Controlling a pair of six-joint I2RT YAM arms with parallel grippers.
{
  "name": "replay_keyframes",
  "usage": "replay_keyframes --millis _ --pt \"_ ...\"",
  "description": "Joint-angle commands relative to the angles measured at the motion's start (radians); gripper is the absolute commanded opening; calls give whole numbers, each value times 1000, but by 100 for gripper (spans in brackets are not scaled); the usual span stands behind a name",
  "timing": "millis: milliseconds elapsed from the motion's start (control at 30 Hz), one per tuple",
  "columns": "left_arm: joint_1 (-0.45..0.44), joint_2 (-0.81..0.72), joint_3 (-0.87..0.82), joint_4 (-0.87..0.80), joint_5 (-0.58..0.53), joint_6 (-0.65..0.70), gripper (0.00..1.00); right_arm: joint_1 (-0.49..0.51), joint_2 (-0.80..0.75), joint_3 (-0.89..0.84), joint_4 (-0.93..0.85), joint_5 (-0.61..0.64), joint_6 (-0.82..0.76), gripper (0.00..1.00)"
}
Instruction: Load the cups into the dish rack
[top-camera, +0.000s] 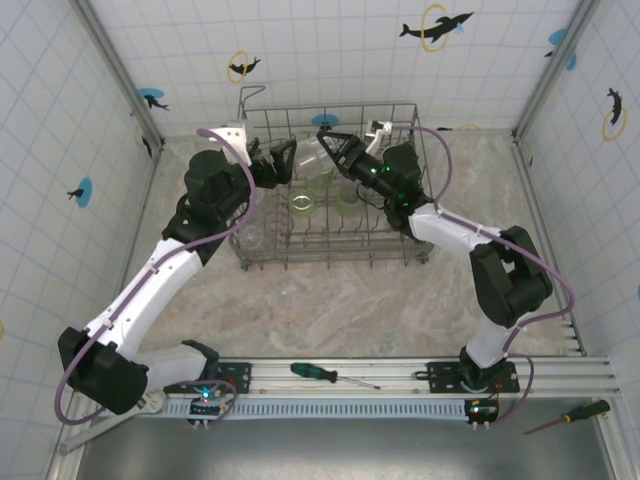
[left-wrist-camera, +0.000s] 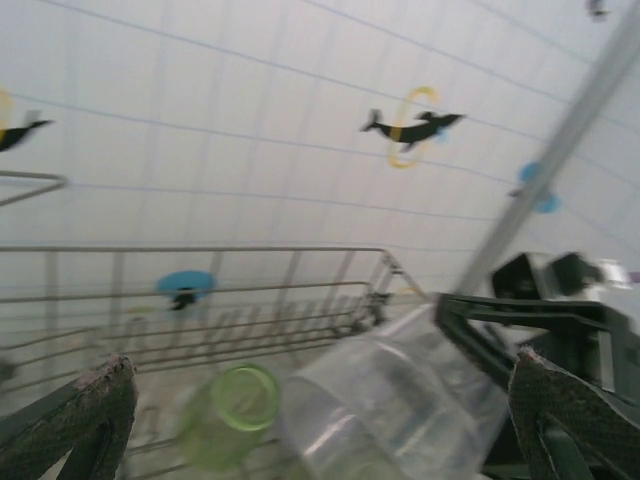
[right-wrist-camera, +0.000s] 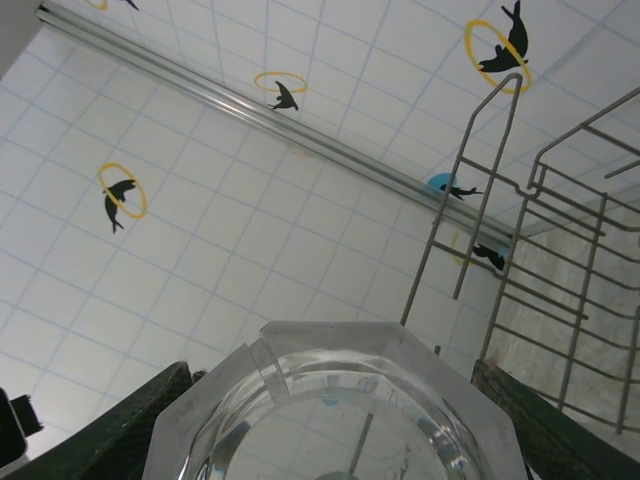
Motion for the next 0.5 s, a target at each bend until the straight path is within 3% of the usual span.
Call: replay_keyframes --millis 0,233,367,467 --pt "66 -21 17 -117 -236 47 98 8 22 75 -90 8 -138 20" --pt "242 3 -16 -149 -182 -65 97 32 97 228 -277 22 -341 20" --pt "303 4 -59 -104 -45 -63 97 54 164 337 -372 36 -465 20" --pt "315 6 -91 -81 -48 -59 97 68 226 434 -447 50 -556 20"
